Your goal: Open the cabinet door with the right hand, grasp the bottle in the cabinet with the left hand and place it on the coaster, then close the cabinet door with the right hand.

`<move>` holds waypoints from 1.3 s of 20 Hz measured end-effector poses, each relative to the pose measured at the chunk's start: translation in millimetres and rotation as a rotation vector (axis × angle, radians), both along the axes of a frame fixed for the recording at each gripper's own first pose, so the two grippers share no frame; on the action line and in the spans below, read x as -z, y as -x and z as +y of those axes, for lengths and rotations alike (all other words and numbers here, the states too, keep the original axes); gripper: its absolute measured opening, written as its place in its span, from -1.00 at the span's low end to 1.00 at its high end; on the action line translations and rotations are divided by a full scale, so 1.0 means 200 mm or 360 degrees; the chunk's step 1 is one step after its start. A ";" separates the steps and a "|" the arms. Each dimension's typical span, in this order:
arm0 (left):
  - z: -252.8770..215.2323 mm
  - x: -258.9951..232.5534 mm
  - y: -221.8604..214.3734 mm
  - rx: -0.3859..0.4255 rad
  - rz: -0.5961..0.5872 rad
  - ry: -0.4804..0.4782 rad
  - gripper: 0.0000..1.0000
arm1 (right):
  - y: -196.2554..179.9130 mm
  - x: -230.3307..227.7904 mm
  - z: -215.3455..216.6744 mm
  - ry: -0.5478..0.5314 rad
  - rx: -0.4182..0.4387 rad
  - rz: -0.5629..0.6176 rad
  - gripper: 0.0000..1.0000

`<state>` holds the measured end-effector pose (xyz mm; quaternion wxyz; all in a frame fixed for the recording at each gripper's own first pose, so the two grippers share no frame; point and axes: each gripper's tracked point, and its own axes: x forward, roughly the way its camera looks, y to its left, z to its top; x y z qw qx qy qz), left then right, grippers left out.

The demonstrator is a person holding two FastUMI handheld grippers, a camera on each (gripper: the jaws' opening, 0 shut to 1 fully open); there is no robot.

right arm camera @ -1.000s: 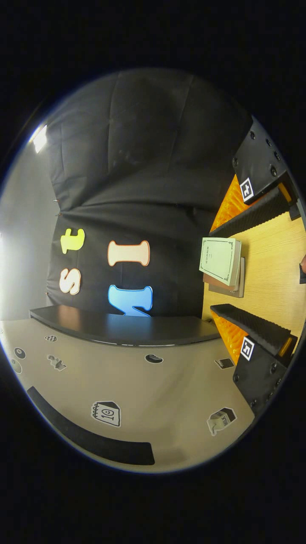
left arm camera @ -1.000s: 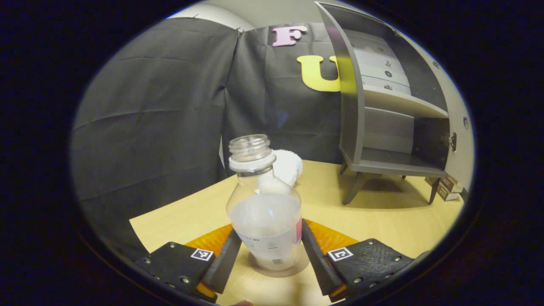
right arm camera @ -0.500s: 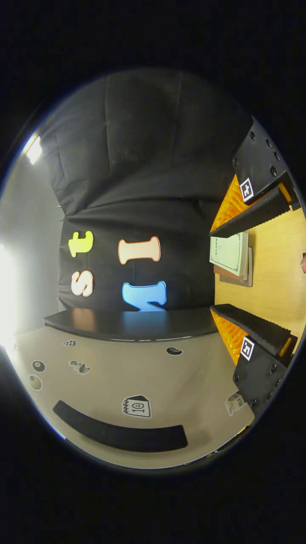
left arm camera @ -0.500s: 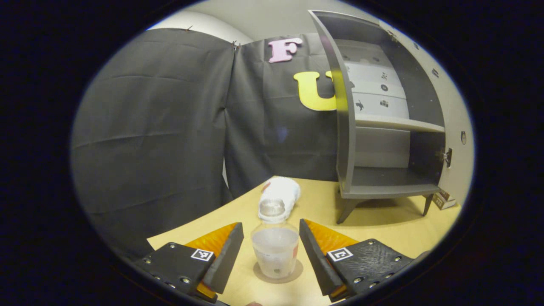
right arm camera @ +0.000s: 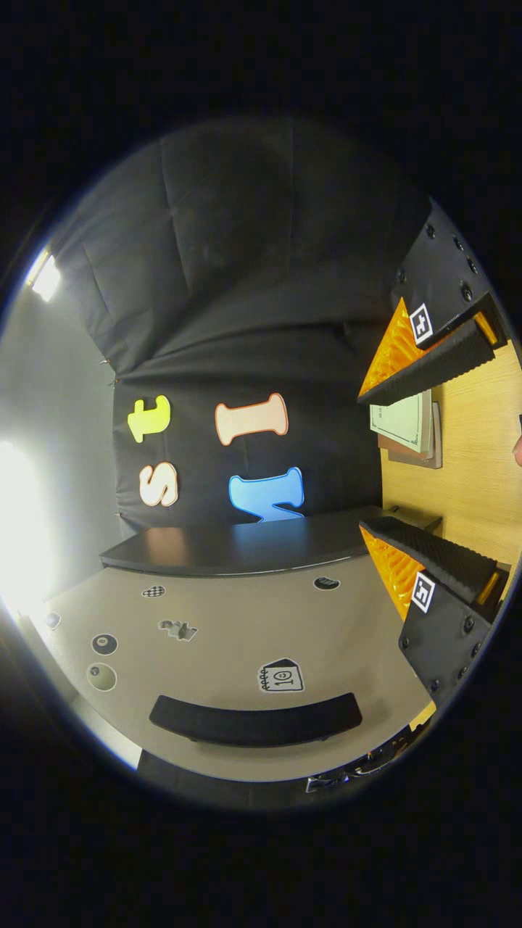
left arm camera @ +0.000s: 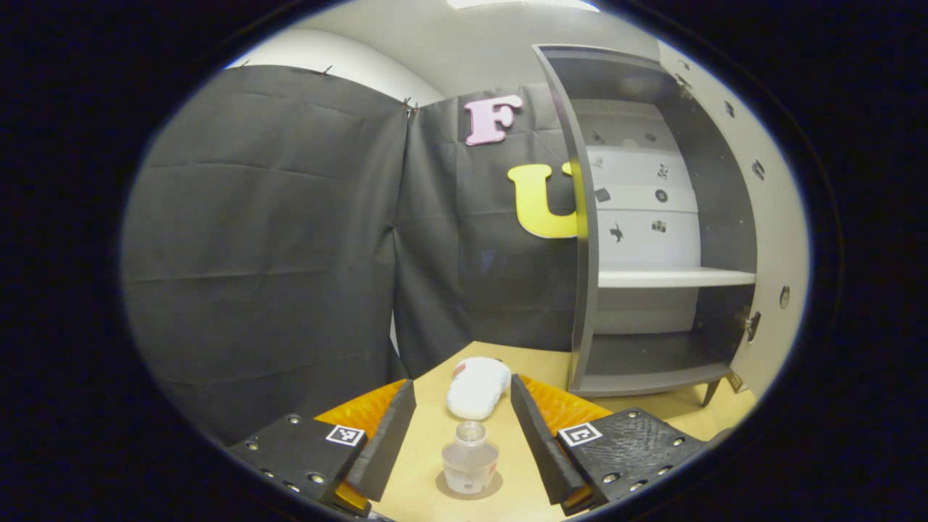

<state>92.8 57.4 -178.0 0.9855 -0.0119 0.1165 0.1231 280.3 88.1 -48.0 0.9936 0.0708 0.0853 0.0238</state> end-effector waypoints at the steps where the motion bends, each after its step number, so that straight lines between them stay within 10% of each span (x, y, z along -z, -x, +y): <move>1: -0.01 -0.07 0.01 0.0008 -0.0013 -0.0003 0.63 | -0.01 -0.02 0.01 -0.0003 -0.0015 -0.0010 0.95; 14: -0.10 -0.78 0.03 0.0348 -0.0270 0.0053 0.59 | -0.05 -0.33 0.31 -0.0100 -0.0176 -0.0070 0.95; 26: 0.16 -0.71 -0.02 0.0415 -0.0249 0.0099 0.59 | -0.02 -0.38 0.40 0.0034 -0.0025 -0.0057 0.94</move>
